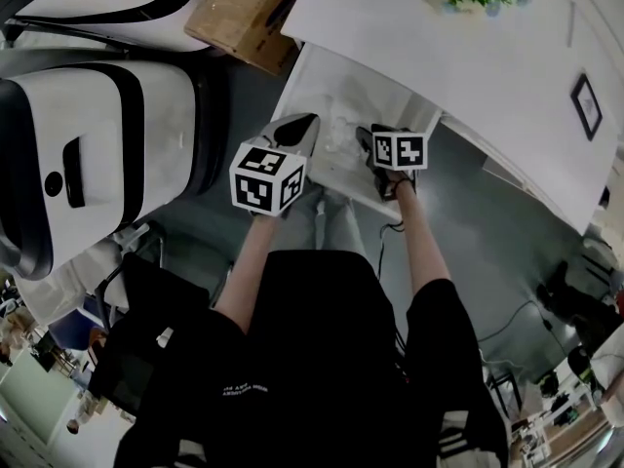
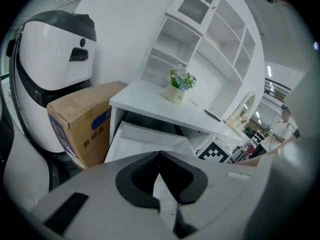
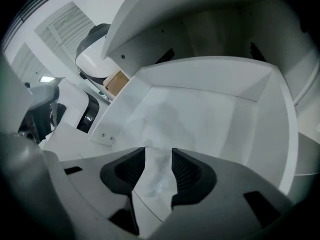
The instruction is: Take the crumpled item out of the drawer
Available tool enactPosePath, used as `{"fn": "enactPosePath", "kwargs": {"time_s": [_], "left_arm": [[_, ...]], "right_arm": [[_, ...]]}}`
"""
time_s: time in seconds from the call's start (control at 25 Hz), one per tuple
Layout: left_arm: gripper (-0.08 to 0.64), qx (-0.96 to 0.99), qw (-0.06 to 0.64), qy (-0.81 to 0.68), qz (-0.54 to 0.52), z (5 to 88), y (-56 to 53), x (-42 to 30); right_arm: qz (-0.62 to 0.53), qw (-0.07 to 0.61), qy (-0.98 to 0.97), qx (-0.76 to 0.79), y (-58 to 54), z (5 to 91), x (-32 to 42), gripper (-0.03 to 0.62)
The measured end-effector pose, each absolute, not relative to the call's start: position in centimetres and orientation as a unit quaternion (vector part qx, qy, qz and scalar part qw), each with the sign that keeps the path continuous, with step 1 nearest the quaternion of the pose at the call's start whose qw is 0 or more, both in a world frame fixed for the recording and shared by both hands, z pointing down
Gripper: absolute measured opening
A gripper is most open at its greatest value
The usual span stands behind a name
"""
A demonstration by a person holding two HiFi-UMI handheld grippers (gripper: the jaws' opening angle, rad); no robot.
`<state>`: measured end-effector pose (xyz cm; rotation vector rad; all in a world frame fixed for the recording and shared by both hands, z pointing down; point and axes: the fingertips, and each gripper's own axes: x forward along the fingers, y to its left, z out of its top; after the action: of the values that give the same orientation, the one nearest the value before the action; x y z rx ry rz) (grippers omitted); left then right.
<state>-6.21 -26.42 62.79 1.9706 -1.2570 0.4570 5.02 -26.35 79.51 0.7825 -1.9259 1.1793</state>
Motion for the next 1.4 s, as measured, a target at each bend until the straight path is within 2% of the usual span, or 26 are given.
{"fn": "enactPosePath", "kwargs": {"time_s": [0.2,0.52,1.16,1.4], "left_arm": [[-0.003,0.77,0.37,-0.488,0.18,62.8,-26.6,-6.0],[-0.002,0.771,0.369,-0.488,0.178,62.8,-26.7,-5.9],[-0.003,0.77,0.369,-0.49,0.177,63.0,-26.7,-6.1],[-0.003,0.769,0.371,-0.491,0.174,62.9,-26.6,-6.2]], "right_arm": [[0.457,0.384,-0.743,0.304,-26.2,80.6,4.9,0.201],[0.466,0.406,-0.73,0.291,-25.4,81.9,4.5,0.199],[0.466,0.409,-0.739,0.264,-24.9,82.3,3.2,0.084],[0.463,0.393,-0.752,0.255,-25.1,81.2,2.8,0.071]]}}
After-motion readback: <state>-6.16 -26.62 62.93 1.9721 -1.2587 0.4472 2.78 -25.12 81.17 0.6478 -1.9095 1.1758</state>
